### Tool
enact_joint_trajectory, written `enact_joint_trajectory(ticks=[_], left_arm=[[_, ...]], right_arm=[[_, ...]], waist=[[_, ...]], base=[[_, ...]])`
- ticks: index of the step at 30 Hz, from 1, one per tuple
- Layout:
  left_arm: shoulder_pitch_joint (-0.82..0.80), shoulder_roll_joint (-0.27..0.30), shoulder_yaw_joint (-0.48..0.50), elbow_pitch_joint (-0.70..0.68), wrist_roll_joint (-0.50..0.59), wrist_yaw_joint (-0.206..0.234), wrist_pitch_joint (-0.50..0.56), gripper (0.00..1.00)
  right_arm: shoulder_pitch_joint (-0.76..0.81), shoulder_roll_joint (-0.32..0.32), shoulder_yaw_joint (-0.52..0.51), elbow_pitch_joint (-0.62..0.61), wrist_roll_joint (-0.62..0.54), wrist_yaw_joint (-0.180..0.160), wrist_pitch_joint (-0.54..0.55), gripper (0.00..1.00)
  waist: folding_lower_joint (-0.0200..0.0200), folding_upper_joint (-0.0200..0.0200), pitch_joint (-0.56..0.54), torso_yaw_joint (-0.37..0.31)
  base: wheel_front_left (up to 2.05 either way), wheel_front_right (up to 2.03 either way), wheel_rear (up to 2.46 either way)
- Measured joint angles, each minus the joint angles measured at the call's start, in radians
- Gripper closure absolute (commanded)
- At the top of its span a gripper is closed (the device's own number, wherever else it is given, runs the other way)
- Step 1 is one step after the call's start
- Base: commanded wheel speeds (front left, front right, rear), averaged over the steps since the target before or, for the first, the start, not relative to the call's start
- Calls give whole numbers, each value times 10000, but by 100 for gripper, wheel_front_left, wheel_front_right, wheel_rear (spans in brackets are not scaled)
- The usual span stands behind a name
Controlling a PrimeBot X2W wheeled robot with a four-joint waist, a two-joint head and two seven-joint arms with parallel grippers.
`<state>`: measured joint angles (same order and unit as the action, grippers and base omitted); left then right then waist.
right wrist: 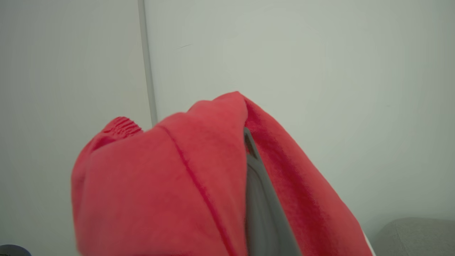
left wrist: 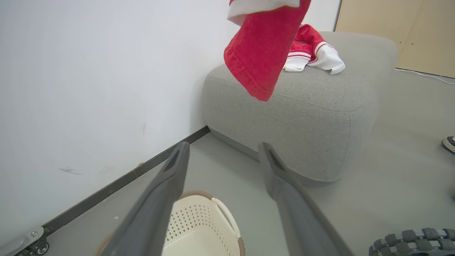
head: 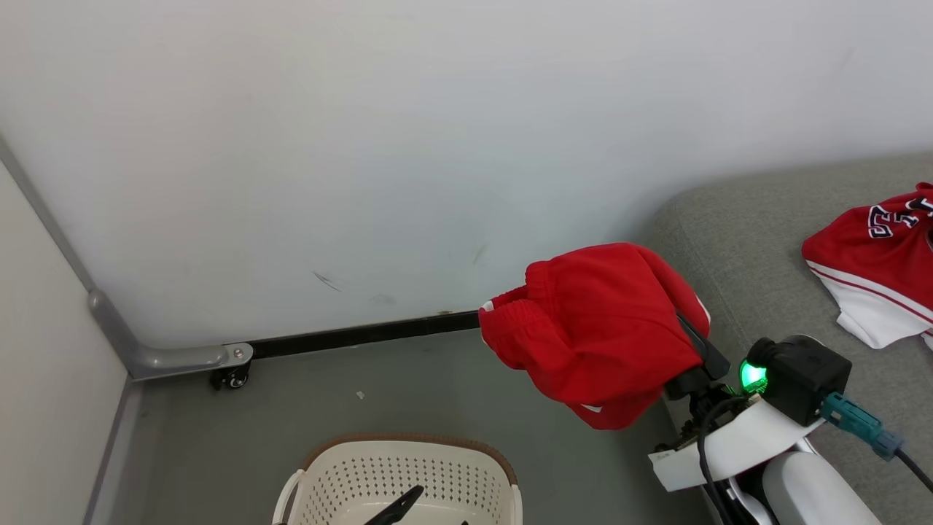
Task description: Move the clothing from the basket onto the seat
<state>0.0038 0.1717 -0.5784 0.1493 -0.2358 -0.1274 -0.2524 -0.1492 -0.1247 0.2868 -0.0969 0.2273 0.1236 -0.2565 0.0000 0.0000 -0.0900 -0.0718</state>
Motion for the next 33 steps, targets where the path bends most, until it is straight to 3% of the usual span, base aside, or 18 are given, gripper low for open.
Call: enact_joint_trajectory(ticks=[23, 33], left_arm=[[87, -123, 33, 270, 451, 0, 0, 0], [86, -188, -382, 278, 449, 0, 0, 0]], right_arm=[[15, -25, -451, -224, -42, 0, 0, 100], [165, -63, -1120, -311, -270, 0, 0, 100]], waist=[[0, 0, 127, -186], [0, 0, 168, -439]], base=[[0, 0, 0], [0, 0, 0]])
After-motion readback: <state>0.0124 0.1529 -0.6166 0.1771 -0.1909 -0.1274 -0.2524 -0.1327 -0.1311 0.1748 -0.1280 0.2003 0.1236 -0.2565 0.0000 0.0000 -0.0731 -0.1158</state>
